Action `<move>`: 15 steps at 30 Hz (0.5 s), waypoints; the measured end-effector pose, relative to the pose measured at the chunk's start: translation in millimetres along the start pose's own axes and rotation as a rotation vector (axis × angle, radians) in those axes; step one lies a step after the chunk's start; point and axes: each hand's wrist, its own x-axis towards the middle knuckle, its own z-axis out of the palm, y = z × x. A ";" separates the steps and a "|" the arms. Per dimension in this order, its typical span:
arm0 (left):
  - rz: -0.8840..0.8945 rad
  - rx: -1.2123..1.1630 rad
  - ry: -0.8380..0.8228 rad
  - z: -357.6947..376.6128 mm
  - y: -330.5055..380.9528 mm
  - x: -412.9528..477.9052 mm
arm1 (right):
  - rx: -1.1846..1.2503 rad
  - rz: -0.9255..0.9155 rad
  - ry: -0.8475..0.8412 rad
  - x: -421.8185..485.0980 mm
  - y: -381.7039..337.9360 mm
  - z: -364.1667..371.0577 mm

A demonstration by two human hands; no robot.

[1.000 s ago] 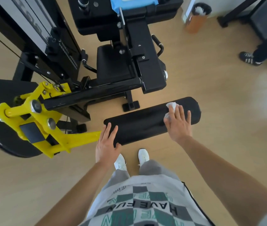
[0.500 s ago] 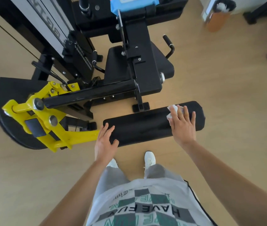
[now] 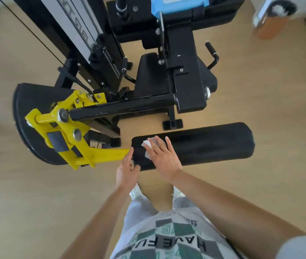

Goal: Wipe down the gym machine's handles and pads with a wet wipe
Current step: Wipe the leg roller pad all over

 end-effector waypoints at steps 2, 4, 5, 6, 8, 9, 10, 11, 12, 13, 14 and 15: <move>-0.020 -0.055 -0.015 -1.0 -1.6 1.1 | -0.038 -0.071 -0.047 13.2 -11.6 -0.5; -0.037 -0.104 -0.013 -0.2 -2.7 -0.4 | -0.083 -0.114 -0.085 20.5 -13.5 -3.0; -0.041 -0.107 -0.002 0.5 -2.5 -1.3 | -0.103 -0.131 -0.090 21.7 -11.6 -3.3; -0.043 -0.095 0.011 1.7 -2.2 -2.1 | -0.120 -0.144 -0.090 20.7 -8.7 -4.4; -0.044 -0.072 0.041 5.1 -0.2 -4.0 | -0.134 -0.127 -0.071 14.0 -0.5 -5.6; -0.049 -0.068 0.055 6.7 1.6 -5.2 | -0.117 -0.087 -0.044 9.4 5.3 -5.5; -0.061 -0.063 0.071 8.0 3.9 -6.3 | -0.090 -0.035 -0.017 4.3 12.2 -5.3; -0.069 -0.057 0.090 9.1 6.4 -7.2 | -0.066 0.016 0.004 -1.9 20.9 -5.5; -0.070 -0.051 0.112 10.3 8.4 -7.6 | -0.050 0.058 0.019 -9.3 32.0 -5.8; -0.063 -0.040 0.131 11.4 9.9 -6.9 | -0.036 0.094 0.033 -17.8 44.6 -6.4; -0.051 -0.025 0.149 12.6 11.4 -5.7 | -0.019 0.129 0.046 -27.1 58.0 -7.4; -0.034 -0.011 0.166 14.5 13.8 -3.9 | -0.003 0.165 0.061 -36.8 71.6 -9.2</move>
